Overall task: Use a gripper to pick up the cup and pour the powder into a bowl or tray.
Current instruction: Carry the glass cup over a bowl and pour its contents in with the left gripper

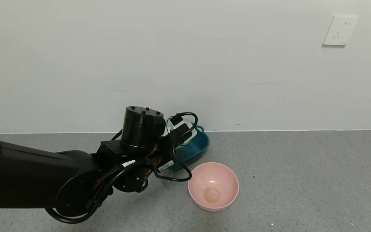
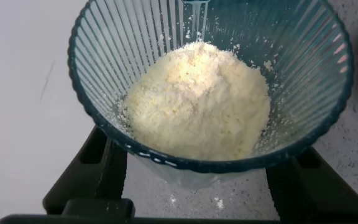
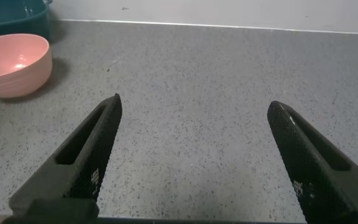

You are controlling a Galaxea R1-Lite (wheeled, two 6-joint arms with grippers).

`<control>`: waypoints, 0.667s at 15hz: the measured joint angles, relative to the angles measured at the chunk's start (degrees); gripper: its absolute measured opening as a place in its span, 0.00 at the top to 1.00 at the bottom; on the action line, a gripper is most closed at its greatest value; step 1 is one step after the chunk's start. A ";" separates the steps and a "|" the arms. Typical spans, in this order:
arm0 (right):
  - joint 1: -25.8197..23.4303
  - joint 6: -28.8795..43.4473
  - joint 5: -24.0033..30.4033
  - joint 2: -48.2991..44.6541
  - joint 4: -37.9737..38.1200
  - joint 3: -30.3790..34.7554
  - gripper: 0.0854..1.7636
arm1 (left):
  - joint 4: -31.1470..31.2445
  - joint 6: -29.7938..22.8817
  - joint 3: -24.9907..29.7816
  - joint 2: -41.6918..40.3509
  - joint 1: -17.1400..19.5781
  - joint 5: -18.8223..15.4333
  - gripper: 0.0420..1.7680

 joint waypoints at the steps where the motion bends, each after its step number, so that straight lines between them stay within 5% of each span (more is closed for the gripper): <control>1: 0.00 -0.05 0.02 0.00 -0.02 0.00 0.03 | -0.05 0.71 -0.05 0.63 -0.60 0.41 0.29; 10: -0.02 -0.02 0.02 0.00 -0.02 0.00 0.03 | 0.33 7.06 0.85 4.22 -4.96 3.58 0.29</control>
